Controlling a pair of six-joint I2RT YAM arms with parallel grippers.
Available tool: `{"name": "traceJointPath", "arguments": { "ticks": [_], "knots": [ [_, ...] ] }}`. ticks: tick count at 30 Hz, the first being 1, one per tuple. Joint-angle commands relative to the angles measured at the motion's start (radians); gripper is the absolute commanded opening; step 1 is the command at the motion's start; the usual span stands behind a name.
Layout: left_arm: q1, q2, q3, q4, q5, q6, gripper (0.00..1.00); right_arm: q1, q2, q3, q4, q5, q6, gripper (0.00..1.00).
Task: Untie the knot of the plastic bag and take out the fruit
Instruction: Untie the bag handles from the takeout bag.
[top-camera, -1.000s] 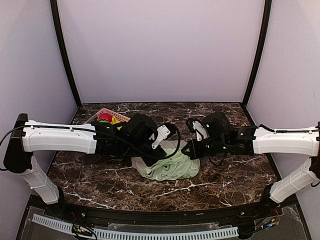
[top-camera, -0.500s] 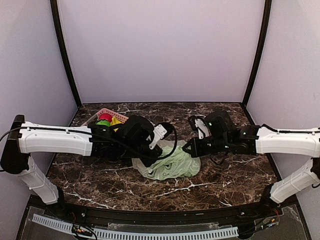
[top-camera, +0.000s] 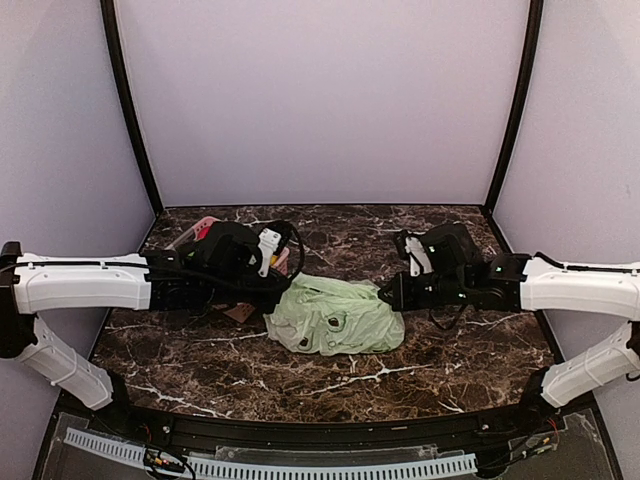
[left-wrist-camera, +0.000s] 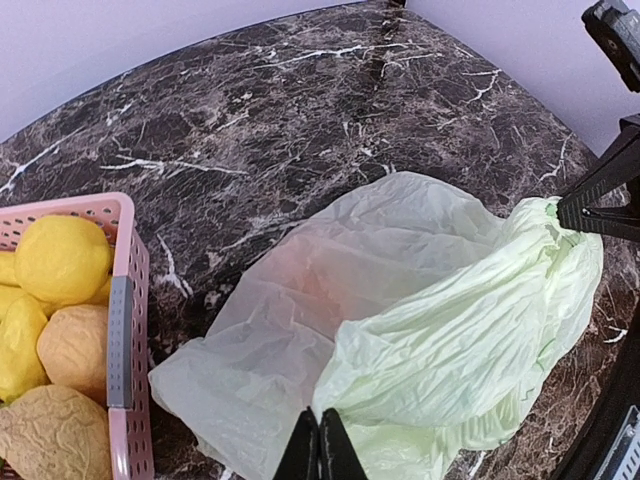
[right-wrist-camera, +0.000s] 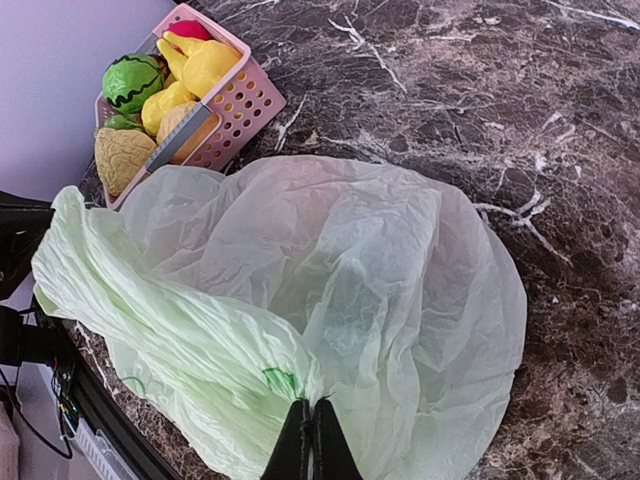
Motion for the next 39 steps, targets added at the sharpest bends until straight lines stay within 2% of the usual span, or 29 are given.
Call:
{"name": "traceJointPath", "arguments": {
  "ticks": [1, 8, 9, 12, 13, 16, 21, 29, 39],
  "knots": [
    [0.020, -0.063, -0.067, 0.054, 0.030, -0.095, 0.01, -0.014, -0.020, -0.032, -0.028, 0.023, 0.029, 0.00],
    [0.020, -0.076, -0.088, 0.093, 0.091, -0.080, 0.01, -0.014, -0.037, -0.001, -0.014, -0.069, -0.052, 0.00],
    [0.020, -0.076, -0.089, 0.103, 0.096, -0.076, 0.01, -0.014, -0.042, 0.006, -0.019, -0.074, -0.062, 0.06],
    [0.021, -0.073, -0.084, 0.111, 0.108, -0.071, 0.01, -0.015, -0.066, 0.024, -0.052, -0.059, -0.083, 0.36],
    [0.021, -0.071, -0.082, 0.112, 0.112, -0.070, 0.01, -0.018, -0.074, 0.028, -0.061, -0.055, -0.086, 0.43],
    [0.020, -0.069, -0.081, 0.114, 0.115, -0.068, 0.01, -0.044, -0.095, 0.036, -0.085, -0.069, -0.091, 0.53],
    [0.020, -0.069, -0.081, 0.113, 0.114, -0.068, 0.01, -0.109, -0.113, 0.039, -0.088, -0.173, -0.141, 0.61],
    [0.021, -0.070, -0.078, 0.116, 0.104, -0.095, 0.01, -0.112, -0.079, 0.085, -0.089, -0.326, -0.277, 0.71],
    [0.020, -0.055, -0.070, 0.125, 0.106, -0.111, 0.01, -0.096, 0.026, 0.089, -0.032, -0.394, -0.304, 0.78]
  ]
}}
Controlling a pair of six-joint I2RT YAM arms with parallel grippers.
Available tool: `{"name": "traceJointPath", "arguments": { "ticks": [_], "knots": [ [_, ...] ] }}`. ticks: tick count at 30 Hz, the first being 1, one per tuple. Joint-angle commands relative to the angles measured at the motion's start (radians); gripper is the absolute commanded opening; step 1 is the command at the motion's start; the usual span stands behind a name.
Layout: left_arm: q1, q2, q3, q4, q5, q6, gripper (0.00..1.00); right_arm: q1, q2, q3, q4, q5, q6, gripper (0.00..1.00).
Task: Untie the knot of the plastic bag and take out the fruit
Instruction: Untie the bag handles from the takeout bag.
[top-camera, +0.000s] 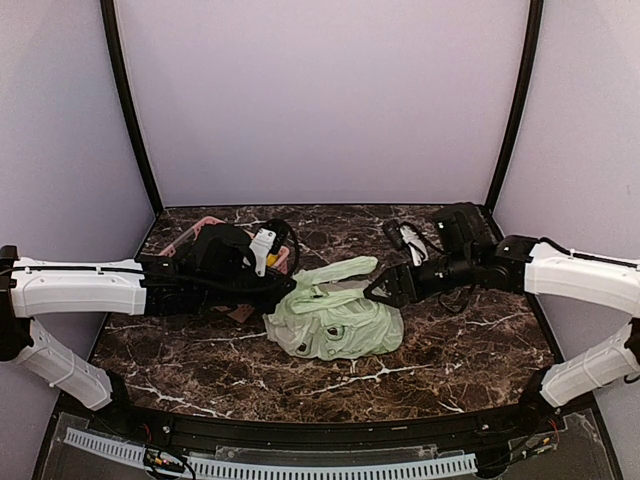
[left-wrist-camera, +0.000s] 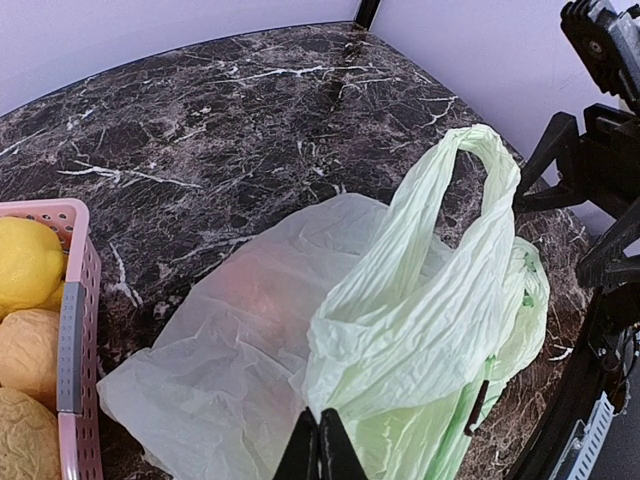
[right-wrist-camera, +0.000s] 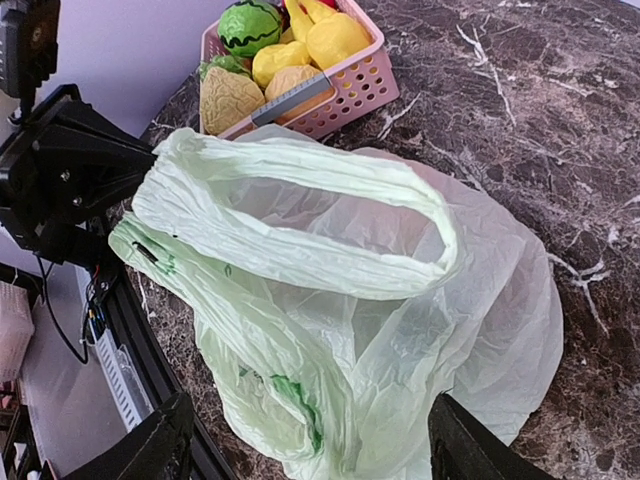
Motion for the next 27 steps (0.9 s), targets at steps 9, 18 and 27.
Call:
{"name": "traceJointPath", "arguments": {
  "ticks": [9, 18, 27],
  "knots": [
    [0.017, -0.003, 0.041, 0.004, -0.004, -0.007, 0.01, 0.036, 0.082, 0.023, 0.118, 0.014, 0.038, 0.24],
    [0.108, -0.020, 0.253, 0.028, -0.013, 0.057, 0.01, -0.101, -0.088, 0.215, -0.018, 0.159, 0.038, 0.00],
    [0.148, -0.098, 0.133, 0.193, -0.003, -0.004, 0.01, -0.117, -0.256, 0.101, 0.027, 0.221, 0.082, 0.00]
  ]
}}
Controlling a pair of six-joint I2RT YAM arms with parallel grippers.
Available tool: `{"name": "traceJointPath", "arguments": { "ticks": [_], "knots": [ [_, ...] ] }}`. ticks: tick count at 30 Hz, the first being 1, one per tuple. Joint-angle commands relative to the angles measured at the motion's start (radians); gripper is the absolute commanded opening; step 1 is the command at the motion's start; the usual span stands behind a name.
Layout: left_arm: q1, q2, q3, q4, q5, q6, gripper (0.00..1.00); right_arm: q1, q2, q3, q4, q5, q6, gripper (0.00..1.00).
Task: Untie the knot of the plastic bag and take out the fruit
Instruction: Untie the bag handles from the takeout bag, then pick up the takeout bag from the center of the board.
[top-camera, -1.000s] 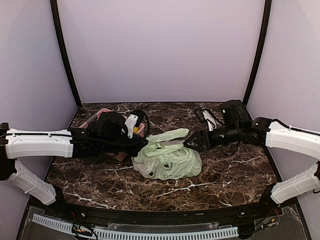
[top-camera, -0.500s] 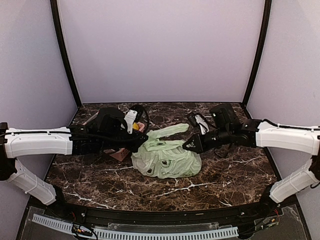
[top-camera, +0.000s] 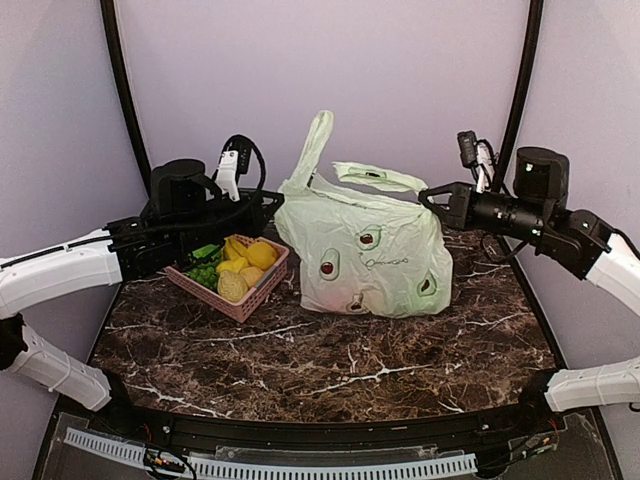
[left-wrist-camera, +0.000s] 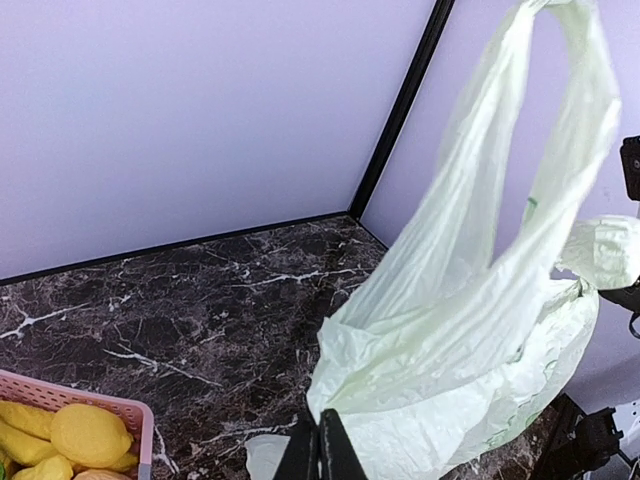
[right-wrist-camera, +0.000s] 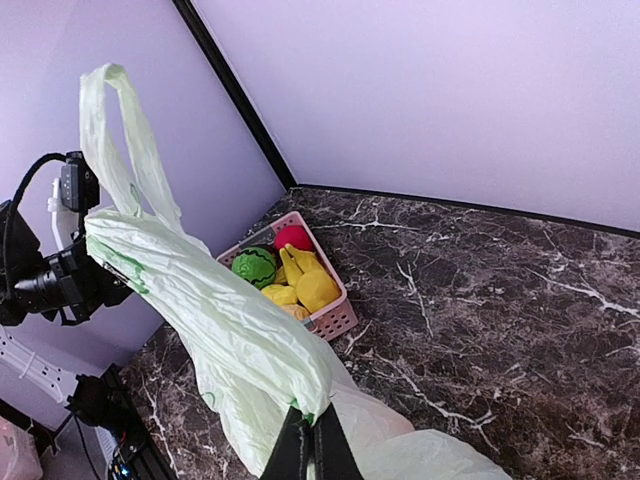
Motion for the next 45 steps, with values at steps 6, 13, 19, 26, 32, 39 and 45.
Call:
{"name": "traceJointPath", "arguments": {
  "ticks": [6, 13, 19, 26, 32, 39, 45],
  "knots": [
    [0.026, -0.045, -0.223, 0.141, 0.095, -0.046, 0.01, -0.008, -0.076, -0.322, 0.136, -0.018, 0.106, 0.00],
    [0.032, -0.131, -0.328, 0.013, 0.008, -0.066, 0.01, -0.008, -0.113, -0.446, 0.239, -0.085, 0.156, 0.00],
    [0.034, -0.221, -0.306, -0.127, -0.045, -0.053, 0.08, -0.008, -0.095, -0.437, 0.256, -0.126, 0.129, 0.00],
    [0.036, -0.213, -0.136, -0.254, 0.031, -0.021, 0.34, -0.008, -0.059, -0.424, 0.302, -0.203, 0.113, 0.00],
    [0.036, -0.029, 0.099, -0.362, 0.164, -0.008, 0.66, -0.006, -0.035, -0.412, 0.307, -0.227, 0.101, 0.00],
    [0.091, 0.190, 0.285, -0.445, 0.248, -0.072, 0.83, -0.007, -0.086, -0.433, 0.325, -0.231, 0.084, 0.00],
    [0.167, 0.295, 0.309, -0.359, 0.423, -0.161, 0.88, -0.007, -0.092, -0.440, 0.310, -0.238, 0.077, 0.00]
  ]
}}
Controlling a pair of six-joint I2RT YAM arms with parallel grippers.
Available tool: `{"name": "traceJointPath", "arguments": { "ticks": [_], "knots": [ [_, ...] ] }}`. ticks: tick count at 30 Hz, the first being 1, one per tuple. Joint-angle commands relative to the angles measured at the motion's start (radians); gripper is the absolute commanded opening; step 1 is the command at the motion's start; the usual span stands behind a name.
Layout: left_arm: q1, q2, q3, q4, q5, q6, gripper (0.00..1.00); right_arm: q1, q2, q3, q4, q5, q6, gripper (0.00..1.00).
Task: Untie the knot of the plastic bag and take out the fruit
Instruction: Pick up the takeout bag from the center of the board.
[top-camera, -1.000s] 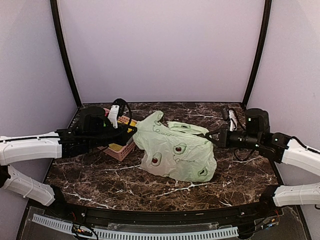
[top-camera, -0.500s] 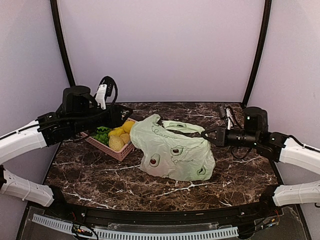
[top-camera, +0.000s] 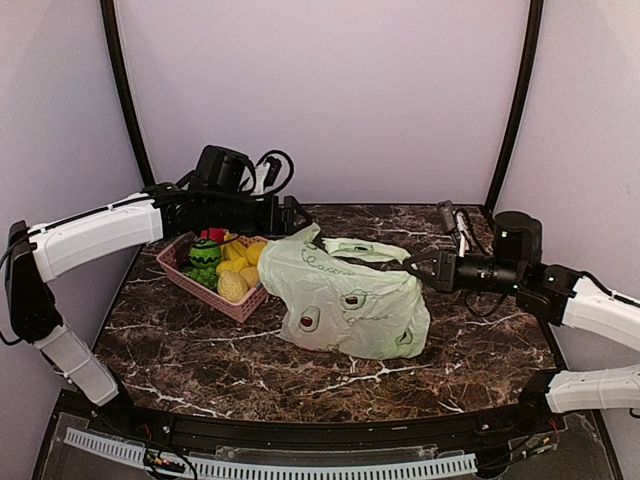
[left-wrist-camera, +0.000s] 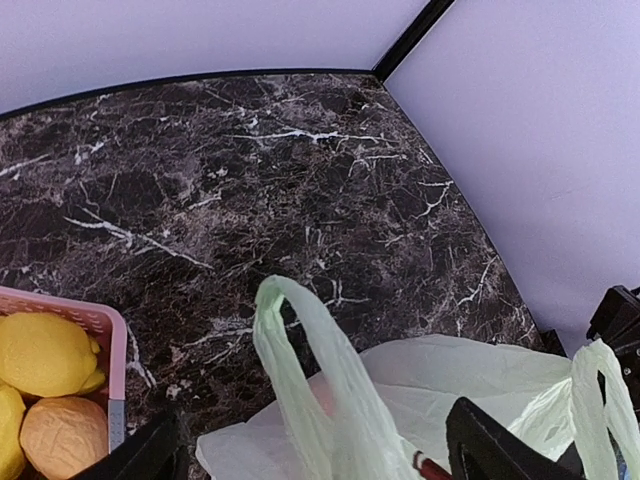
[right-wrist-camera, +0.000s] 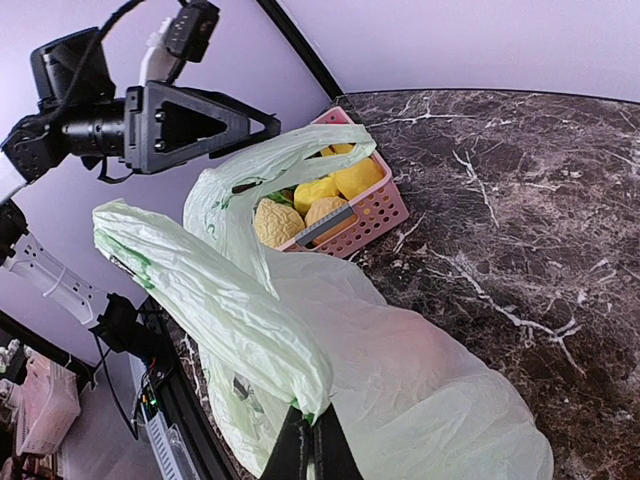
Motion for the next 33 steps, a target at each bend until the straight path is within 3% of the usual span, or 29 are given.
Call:
{"name": "traceJointPath", "arguments": {
  "ticks": [1, 7, 16, 20, 27, 30, 33],
  "knots": [
    [0.043, 0.045, 0.053, 0.010, 0.149, -0.071, 0.89, -0.004, -0.011, -0.003, 0.024, -0.019, -0.018, 0.00],
    [0.076, 0.120, 0.070, 0.026, 0.220, -0.111, 0.90, -0.004, -0.021, -0.010, 0.027, -0.012, -0.017, 0.00],
    [0.077, 0.161, 0.076, 0.015, 0.264, -0.123, 0.73, -0.005, -0.024, -0.015, 0.023, -0.004, -0.018, 0.00],
    [0.078, 0.176, 0.067, 0.035, 0.295, -0.147, 0.55, -0.004, -0.028, -0.015, 0.017, 0.002, -0.020, 0.00],
    [0.077, 0.126, 0.024, 0.126, 0.301, -0.179, 0.12, -0.005, -0.046, -0.019, -0.002, 0.070, -0.013, 0.00],
    [0.081, 0.072, -0.002, 0.162, 0.274, -0.167, 0.02, -0.006, -0.063, -0.014, -0.069, 0.191, 0.015, 0.00],
    [0.104, 0.010, -0.038, 0.206, 0.243, -0.156, 0.01, -0.009, -0.074, 0.006, -0.126, 0.295, 0.038, 0.00]
  ]
}}
